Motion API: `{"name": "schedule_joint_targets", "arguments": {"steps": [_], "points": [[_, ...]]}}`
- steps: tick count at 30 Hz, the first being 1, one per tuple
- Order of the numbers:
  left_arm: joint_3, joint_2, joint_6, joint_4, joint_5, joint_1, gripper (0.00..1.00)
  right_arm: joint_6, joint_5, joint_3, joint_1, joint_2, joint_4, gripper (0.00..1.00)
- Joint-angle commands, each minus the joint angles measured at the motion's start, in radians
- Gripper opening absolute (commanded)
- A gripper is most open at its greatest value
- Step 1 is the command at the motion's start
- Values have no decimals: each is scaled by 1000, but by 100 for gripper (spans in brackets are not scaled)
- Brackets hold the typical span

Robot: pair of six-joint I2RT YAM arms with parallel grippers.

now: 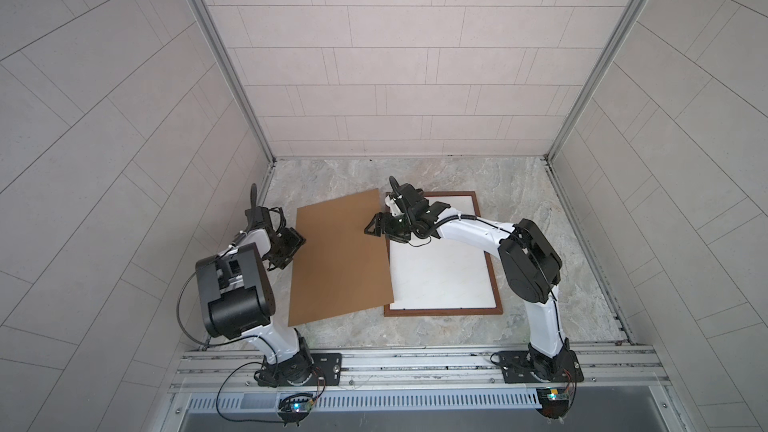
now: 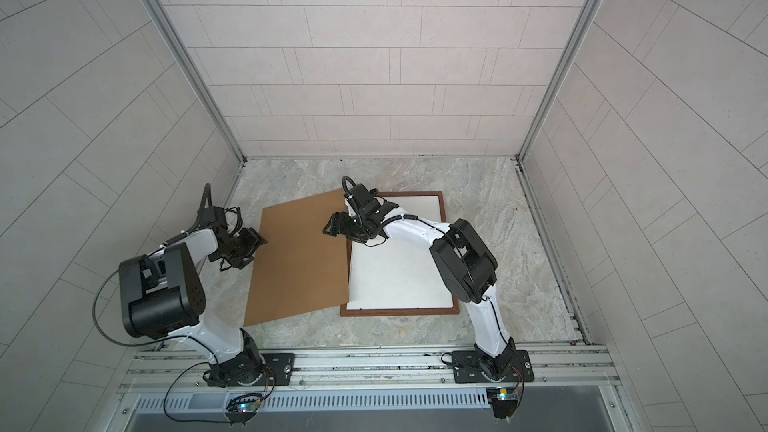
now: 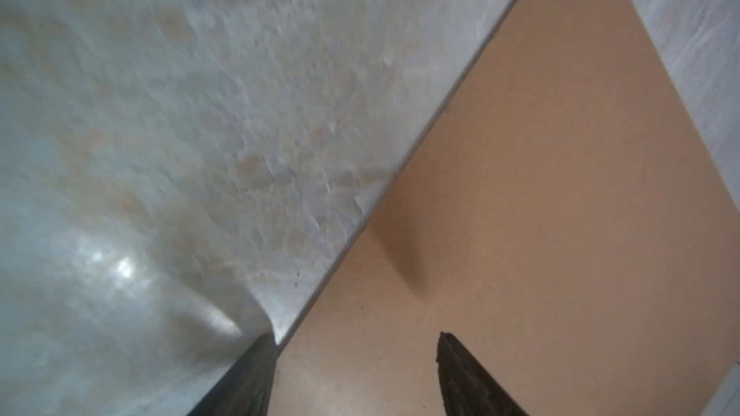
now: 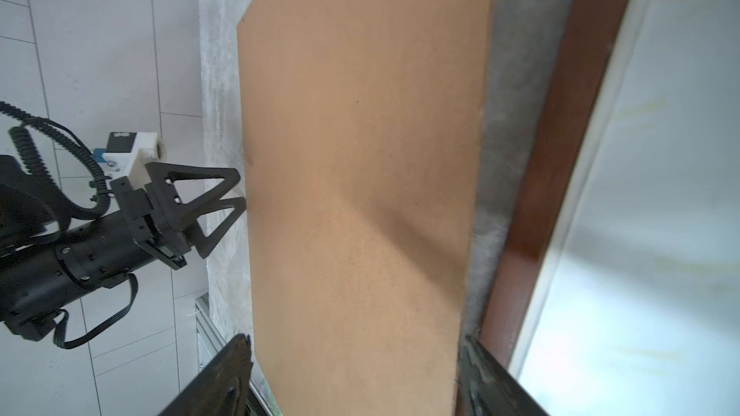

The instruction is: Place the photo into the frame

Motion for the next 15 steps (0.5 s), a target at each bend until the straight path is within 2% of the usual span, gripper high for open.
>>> {"name": "schedule_joint_targets", "arguments": {"steps": [1, 11, 15], "points": [[-72, -9, -43, -109, 172, -35, 69, 41, -113, -56, 26, -72, 180, 77], [-165, -121, -75, -95, 149, -37, 69, 66, -161, -191, 8, -48, 281, 75], [-169, -147, -70, -112, 130, -36, 69, -20, -118, -199, 1, -59, 204, 75]]}}
